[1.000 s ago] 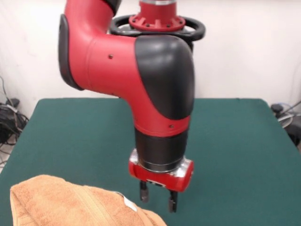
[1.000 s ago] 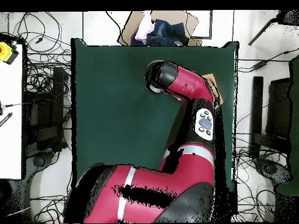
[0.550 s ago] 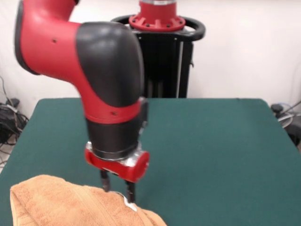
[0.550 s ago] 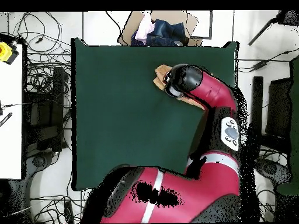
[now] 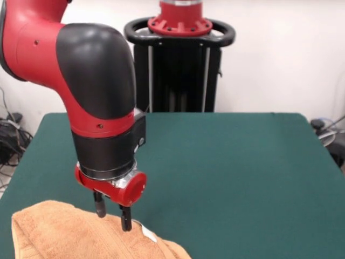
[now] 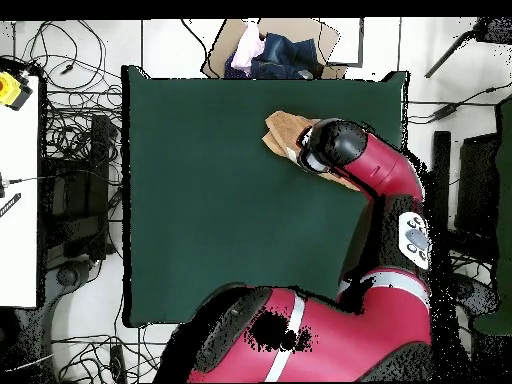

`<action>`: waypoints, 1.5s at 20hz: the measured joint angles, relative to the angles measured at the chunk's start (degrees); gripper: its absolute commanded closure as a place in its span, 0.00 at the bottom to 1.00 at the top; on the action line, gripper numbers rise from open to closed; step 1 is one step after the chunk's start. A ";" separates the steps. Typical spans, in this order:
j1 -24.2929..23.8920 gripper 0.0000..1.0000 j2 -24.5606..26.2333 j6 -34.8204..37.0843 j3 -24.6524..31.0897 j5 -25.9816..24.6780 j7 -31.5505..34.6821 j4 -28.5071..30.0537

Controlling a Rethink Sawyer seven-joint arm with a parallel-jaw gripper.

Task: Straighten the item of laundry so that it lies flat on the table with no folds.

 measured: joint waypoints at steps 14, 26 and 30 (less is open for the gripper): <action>0.31 0.00 0.93 -2.76 0.32 0.00 0.00 0.61; 1.38 0.00 5.94 -5.24 0.42 0.00 0.00 -3.96; 1.61 0.00 6.76 -5.22 0.42 -0.01 0.00 -5.35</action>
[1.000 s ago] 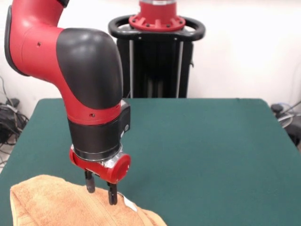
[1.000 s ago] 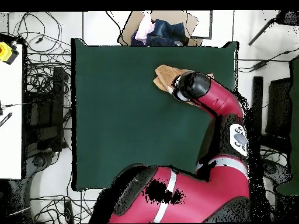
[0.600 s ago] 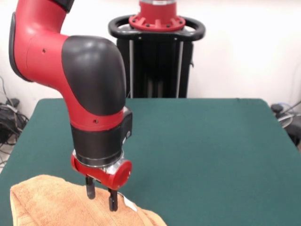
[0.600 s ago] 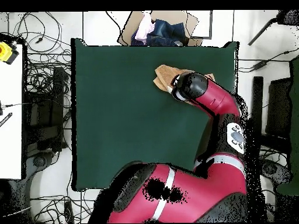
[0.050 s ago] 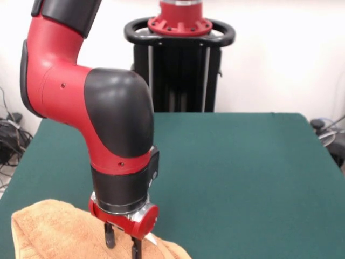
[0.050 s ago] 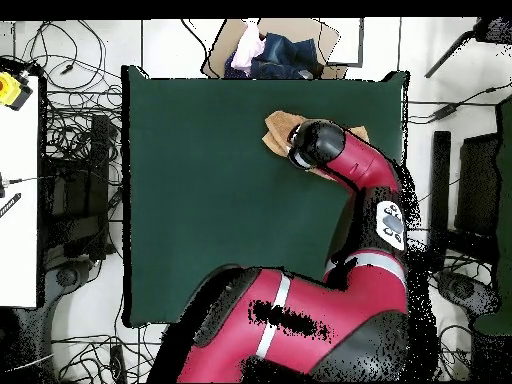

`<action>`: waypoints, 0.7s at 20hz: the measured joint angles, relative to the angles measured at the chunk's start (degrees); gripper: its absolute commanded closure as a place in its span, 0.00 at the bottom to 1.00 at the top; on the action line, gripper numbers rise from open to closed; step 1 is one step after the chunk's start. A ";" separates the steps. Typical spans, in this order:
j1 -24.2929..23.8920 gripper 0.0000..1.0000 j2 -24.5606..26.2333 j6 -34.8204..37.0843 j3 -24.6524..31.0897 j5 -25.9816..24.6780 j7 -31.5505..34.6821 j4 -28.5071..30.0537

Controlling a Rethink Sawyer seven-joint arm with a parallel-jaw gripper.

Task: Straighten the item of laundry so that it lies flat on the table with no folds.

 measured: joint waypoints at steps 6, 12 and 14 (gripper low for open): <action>0.02 0.00 1.53 0.55 0.00 -0.01 0.00 -3.25; 0.01 0.00 2.76 2.67 -0.01 -0.01 0.00 -6.54; 0.00 0.00 3.24 3.56 0.00 -0.01 0.00 -7.87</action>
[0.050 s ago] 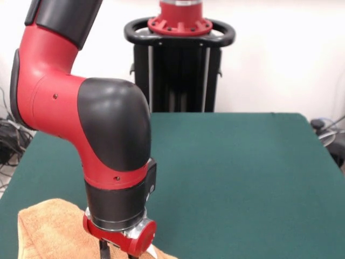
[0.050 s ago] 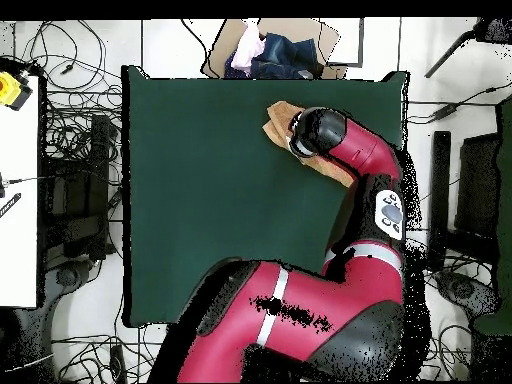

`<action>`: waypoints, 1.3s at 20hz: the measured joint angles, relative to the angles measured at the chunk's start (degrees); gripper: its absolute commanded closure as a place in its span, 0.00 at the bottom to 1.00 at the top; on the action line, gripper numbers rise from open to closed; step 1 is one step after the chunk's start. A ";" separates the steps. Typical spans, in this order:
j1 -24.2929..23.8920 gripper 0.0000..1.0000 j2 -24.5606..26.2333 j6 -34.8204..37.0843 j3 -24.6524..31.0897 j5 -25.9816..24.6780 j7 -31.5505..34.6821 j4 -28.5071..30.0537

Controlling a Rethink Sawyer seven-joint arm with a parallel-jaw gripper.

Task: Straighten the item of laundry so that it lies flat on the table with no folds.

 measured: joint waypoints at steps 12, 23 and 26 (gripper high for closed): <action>-0.01 0.00 0.83 2.51 0.13 -0.01 0.00 -2.91; -0.67 0.00 0.82 3.78 1.20 0.07 0.00 -2.91; -1.39 0.00 0.81 5.47 2.43 0.52 0.00 -2.80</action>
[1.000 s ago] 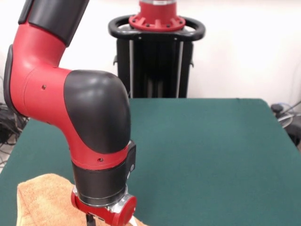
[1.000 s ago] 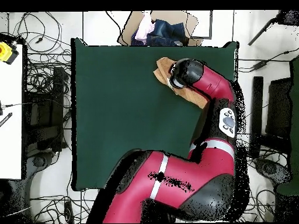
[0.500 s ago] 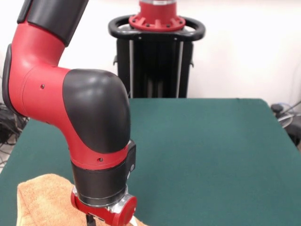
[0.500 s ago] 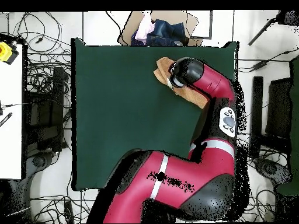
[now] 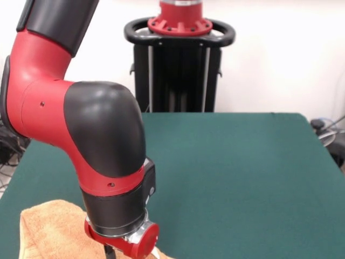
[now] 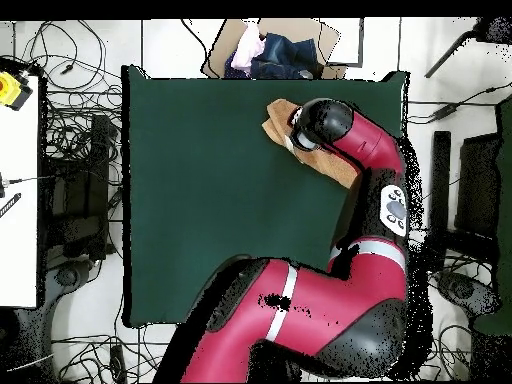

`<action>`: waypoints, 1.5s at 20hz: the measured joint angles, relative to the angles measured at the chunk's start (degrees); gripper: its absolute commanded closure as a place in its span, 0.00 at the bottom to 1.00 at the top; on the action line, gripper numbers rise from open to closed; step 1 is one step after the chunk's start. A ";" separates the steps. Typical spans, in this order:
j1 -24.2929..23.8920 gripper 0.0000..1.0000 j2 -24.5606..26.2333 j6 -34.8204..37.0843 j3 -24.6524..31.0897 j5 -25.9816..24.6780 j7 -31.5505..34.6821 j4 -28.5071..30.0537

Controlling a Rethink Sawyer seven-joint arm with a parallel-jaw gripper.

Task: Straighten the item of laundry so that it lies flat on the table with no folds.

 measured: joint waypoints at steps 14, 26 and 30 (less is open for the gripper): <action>-0.56 0.00 -0.19 1.82 1.50 0.13 0.00 0.22; -0.56 0.00 -1.25 1.95 1.81 0.15 0.00 1.68; -0.87 0.00 -1.57 2.95 3.26 0.31 0.00 2.29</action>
